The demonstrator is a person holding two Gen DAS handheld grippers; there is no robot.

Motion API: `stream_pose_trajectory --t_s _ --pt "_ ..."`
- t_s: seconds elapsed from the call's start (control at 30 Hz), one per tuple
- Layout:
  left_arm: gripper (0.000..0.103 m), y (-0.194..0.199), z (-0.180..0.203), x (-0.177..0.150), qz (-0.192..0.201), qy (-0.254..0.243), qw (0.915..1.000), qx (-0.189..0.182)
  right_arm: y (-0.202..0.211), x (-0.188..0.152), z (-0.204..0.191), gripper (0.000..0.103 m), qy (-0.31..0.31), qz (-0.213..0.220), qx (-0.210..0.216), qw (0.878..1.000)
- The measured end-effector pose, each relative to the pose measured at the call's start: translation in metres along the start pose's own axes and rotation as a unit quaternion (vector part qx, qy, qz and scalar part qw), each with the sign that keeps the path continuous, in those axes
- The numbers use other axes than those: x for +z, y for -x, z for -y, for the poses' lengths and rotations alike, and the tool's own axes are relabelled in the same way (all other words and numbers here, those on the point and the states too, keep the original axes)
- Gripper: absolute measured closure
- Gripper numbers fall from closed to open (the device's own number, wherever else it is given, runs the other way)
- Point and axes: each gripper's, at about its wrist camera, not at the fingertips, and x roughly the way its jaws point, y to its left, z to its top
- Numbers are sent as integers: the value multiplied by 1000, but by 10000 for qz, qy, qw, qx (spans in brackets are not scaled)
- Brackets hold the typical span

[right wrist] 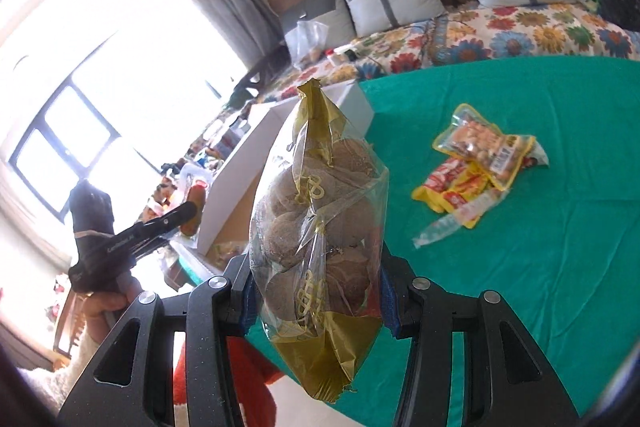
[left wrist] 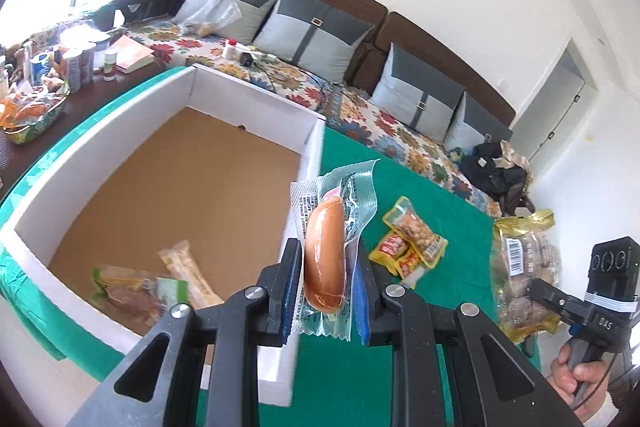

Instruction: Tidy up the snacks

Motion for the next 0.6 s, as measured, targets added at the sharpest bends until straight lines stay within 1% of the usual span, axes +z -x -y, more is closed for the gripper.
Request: stream_pose_trajectory --t_s 0.17,0.23,0.27,0.3,0.33,0.37,0.4,0.43,0.47,0.53,0.6 --pt "80 5 -62 20 39 170 9976 674 -62 22 -76 53 503 -178 466 9975" --pt "79 -2 -80 20 -47 159 9953 951 -91 27 -102 53 667 -289 596 9956" --pt "78 -7 -89 19 -137 143 9938 1091 -106 28 -113 53 727 -345 637 9947" --pt "75 -13 -96 18 -234 125 9910 1309 -122 28 -123 51 787 -379 645 9941" --pt "70 -16 -104 14 -286 101 9863 1620 -136 27 -129 48 849 -429 626 9935" --pt "52 -19 -111 10 -331 79 9822 1850 -151 25 -134 38 909 -540 556 9928" --pt "27 -21 -116 5 -343 64 9788 2019 -162 21 -137 26 957 -687 458 9920" --pt "18 -20 -118 0 -289 59 9760 2158 -167 15 -135 26 993 -778 332 9915" --pt "12 -16 -118 -4 -173 60 9747 2228 -166 9 -131 27 1029 -796 267 9911" --pt "9 -7 -114 -15 -25 57 9762 2169 -152 -4 -112 27 1166 -712 158 9905" --pt "8 -4 -103 -24 7 48 9775 2109 -137 -20 -85 25 1388 -653 -241 9879"
